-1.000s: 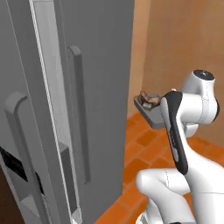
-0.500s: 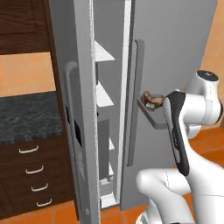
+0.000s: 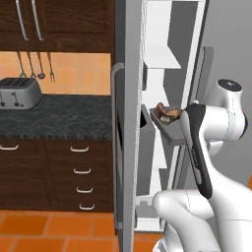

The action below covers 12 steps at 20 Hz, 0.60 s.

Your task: Take the meat container that has the steak and place it on the second highest rack of the freezer. Then take the vegetable container that has the tomato and mushroom and place it on the highest rack of the freezer.

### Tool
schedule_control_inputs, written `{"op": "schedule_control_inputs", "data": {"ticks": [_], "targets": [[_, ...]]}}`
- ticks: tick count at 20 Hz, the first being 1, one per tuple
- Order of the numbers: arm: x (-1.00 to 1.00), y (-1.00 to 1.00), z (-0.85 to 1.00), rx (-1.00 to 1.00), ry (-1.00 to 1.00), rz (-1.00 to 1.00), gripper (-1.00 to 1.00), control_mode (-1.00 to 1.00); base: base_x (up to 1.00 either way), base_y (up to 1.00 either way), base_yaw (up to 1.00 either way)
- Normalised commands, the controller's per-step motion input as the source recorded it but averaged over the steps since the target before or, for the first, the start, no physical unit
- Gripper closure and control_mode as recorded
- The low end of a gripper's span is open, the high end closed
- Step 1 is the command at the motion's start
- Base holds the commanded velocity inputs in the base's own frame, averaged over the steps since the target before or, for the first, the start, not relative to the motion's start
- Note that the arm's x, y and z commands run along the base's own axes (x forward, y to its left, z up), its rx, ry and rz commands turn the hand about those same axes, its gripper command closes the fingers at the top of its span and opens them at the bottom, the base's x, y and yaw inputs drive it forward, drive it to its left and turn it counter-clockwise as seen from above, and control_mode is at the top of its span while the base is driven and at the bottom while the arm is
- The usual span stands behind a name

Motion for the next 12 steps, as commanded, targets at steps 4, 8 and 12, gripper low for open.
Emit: {"op": "schedule_control_inputs", "data": {"ticks": [4,8,12], "targets": [[0.00,0.00,0.00,0.00,0.00,0.00,1.00,1.00,0.58,-0.20,0.20],[0.00,0.00,0.00,0.00,0.00,0.00,1.00,1.00,0.42,-0.40,0.17],[0.00,0.00,0.00,0.00,0.00,0.00,1.00,1.00,0.06,-0.21,0.13]]}}
